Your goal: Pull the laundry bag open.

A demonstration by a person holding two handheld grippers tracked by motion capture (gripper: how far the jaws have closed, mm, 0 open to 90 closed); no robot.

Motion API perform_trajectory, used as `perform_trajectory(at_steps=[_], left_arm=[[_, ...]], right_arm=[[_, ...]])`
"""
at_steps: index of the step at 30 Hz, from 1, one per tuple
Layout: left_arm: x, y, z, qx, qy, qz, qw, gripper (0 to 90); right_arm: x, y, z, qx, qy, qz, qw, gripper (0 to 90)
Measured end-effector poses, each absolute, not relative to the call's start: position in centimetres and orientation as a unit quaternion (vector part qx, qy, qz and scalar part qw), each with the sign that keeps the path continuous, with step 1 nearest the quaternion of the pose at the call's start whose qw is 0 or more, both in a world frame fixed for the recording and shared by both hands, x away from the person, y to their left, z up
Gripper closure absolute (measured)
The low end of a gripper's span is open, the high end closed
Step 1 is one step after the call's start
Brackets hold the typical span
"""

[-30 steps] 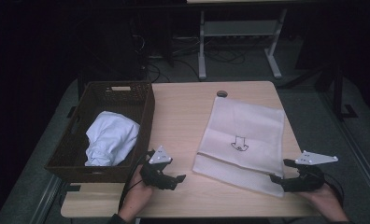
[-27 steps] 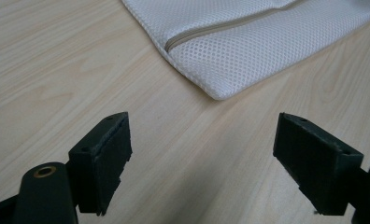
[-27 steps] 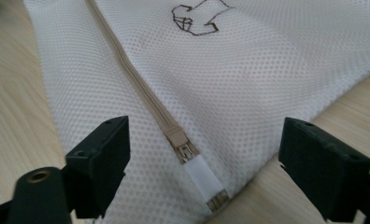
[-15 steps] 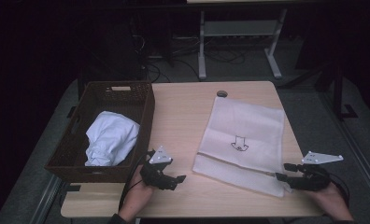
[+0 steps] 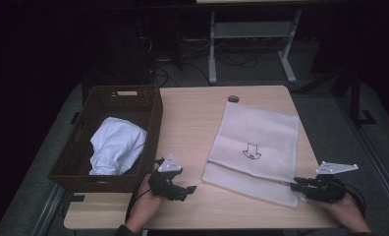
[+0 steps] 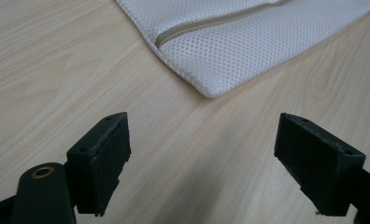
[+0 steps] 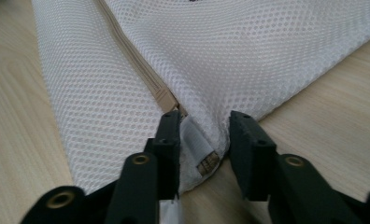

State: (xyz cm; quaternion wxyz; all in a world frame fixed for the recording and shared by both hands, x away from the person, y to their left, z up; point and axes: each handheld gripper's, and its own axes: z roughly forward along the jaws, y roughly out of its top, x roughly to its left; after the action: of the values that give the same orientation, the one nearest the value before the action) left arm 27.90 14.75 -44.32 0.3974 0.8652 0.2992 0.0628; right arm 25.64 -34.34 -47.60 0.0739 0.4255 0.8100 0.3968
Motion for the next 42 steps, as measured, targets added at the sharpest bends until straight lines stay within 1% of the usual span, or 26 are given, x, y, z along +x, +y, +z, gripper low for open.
perform_trajectory(at_steps=[1, 3, 4, 5, 6, 8, 17, 22, 27, 30, 37, 40, 42], left_arm=[[27.9, 14.7, -44.3, 0.865, 0.299, 0.063, 0.397, 17.9], [27.9, 14.8, -44.4, 0.865, 0.298, 0.059, 0.398, 17.1], [27.9, 14.7, -44.4, 0.866, 0.299, 0.063, 0.397, 17.1], [27.9, 14.7, -44.4, 0.866, 0.299, 0.063, 0.397, 15.5], [27.7, 14.6, -44.4, 0.871, 0.297, 0.076, 0.385, 14.0], [27.7, 14.6, -44.4, 0.87, 0.295, 0.08, 0.387, 14.1], [27.8, 14.4, -44.5, 0.87, 0.291, 0.095, 0.387, 14.5], [27.9, 14.2, -44.5, 0.866, 0.296, 0.084, 0.395, 14.4], [28.1, 14.0, -44.5, 0.866, 0.296, 0.087, 0.393, 14.7], [28.3, 14.0, -44.5, 0.867, 0.298, 0.076, 0.392, 15.0], [28.4, 13.8, -44.3, 0.866, 0.287, 0.07, 0.403, 15.2], [28.4, 13.6, -44.2, 0.865, 0.274, 0.061, 0.416, 16.5], [28.3, 13.5, -44.1, 0.866, 0.269, 0.065, 0.417, 17.0]], right_arm=[[25.6, -34.3, -47.6, 0.425, 0.81, 0.397, 0.074, 67.3], [25.7, -34.2, -47.6, 0.427, 0.81, 0.397, 0.068, 73.8], [25.8, -34.2, -47.6, 0.428, 0.809, 0.399, 0.065, 75.7], [25.8, -34.2, -47.6, 0.428, 0.809, 0.399, 0.065, 75.7], [25.8, -34.2, -47.6, 0.428, 0.807, 0.402, 0.063, 79.9], [25.9, -34.1, -47.5, 0.429, 0.806, 0.404, 0.064, 81.8], [26.0, -34.0, -46.9, 0.423, 0.804, 0.413, 0.067, 82.3], [26.0, -33.3, -46.2, 0.42, 0.801, 0.421, 0.07, 82.5], [26.0, -33.1, -46.0, 0.418, 0.8, 0.424, 0.073, 82.5], [26.0, -32.9, -45.7, 0.416, 0.797, 0.432, 0.073, 82.5], [25.9, -32.0, -44.9, 0.405, 0.794, 0.446, 0.078, 82.5], [25.8, -31.4, -44.5, 0.396, 0.797, 0.448, 0.081, 82.5], [25.8, -31.1, -44.4, 0.394, 0.797, 0.451, 0.081, 82.5]])
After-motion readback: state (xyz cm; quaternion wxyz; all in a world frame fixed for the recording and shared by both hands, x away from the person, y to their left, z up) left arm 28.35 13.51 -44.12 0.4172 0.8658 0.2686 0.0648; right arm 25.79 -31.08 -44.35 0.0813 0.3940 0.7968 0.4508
